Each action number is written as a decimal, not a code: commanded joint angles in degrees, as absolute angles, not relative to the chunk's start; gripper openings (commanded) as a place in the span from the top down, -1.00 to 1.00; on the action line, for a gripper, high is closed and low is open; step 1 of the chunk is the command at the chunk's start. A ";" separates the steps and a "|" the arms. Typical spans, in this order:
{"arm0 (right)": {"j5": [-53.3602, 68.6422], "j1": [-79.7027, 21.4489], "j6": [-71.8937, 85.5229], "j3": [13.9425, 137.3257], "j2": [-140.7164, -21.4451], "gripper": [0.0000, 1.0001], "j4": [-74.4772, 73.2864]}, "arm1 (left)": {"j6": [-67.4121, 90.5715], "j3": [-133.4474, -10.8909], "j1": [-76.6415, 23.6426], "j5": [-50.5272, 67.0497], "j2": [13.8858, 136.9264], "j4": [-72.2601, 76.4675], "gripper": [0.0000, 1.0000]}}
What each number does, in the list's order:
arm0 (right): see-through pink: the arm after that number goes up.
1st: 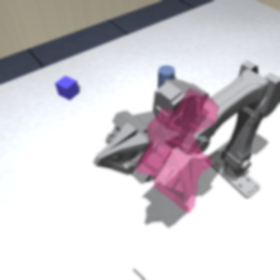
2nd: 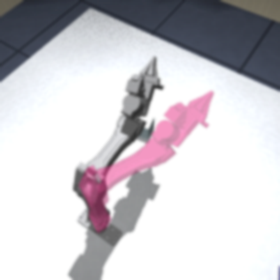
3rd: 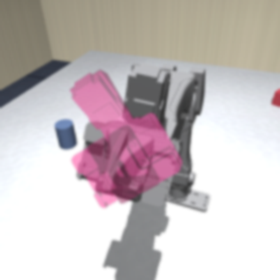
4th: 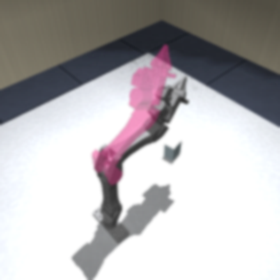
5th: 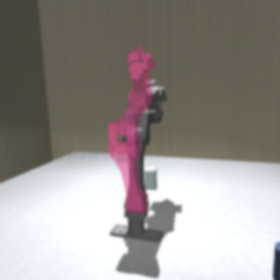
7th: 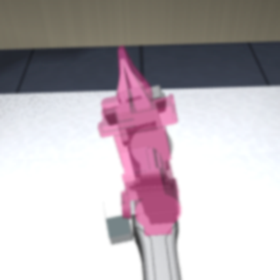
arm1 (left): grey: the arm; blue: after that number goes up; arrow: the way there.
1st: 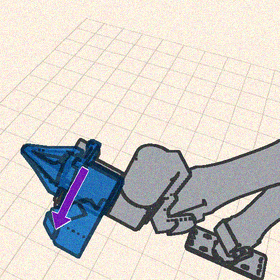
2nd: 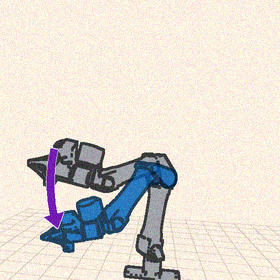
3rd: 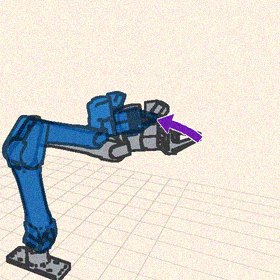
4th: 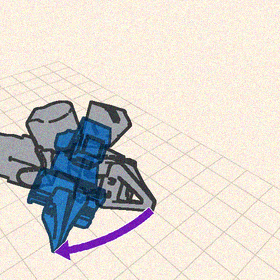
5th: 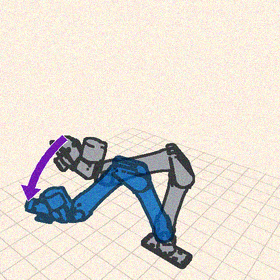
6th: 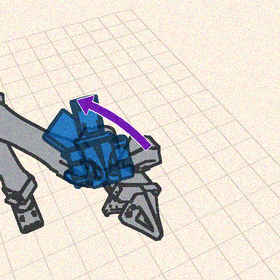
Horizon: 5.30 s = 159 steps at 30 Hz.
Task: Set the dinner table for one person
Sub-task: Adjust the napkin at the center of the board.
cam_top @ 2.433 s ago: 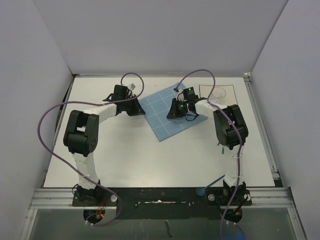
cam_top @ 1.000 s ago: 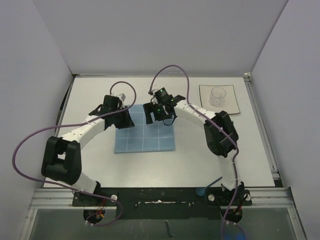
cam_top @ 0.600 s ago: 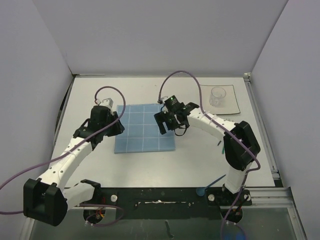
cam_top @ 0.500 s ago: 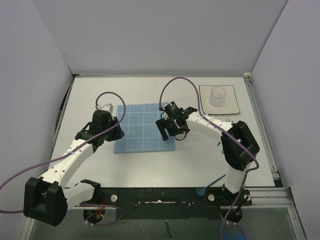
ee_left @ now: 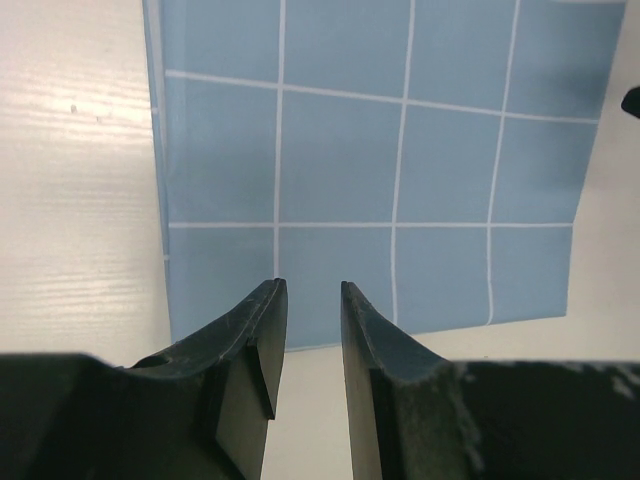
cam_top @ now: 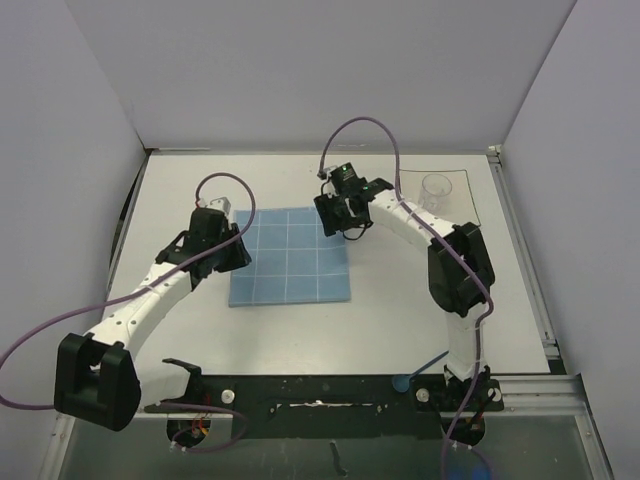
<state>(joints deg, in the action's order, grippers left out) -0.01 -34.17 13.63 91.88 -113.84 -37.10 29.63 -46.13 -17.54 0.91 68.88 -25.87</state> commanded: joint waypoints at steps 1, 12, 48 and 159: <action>2.90 -29.74 11.39 101.57 -118.85 -0.10 -38.41 | 28.16 -52.21 -17.24 1.56 71.27 -23.36 0.46; 9.09 -23.98 10.52 119.26 -133.39 0.05 -40.84 | 25.20 -57.13 -14.42 3.30 77.82 -23.25 0.46; 15.88 -23.54 17.73 128.08 -140.44 1.00 -37.97 | 26.82 -53.35 -13.25 5.79 80.97 -20.13 0.49; 16.00 -22.87 26.42 123.27 -135.67 1.00 -27.39 | 26.80 -49.89 -13.27 8.16 87.69 -18.41 0.69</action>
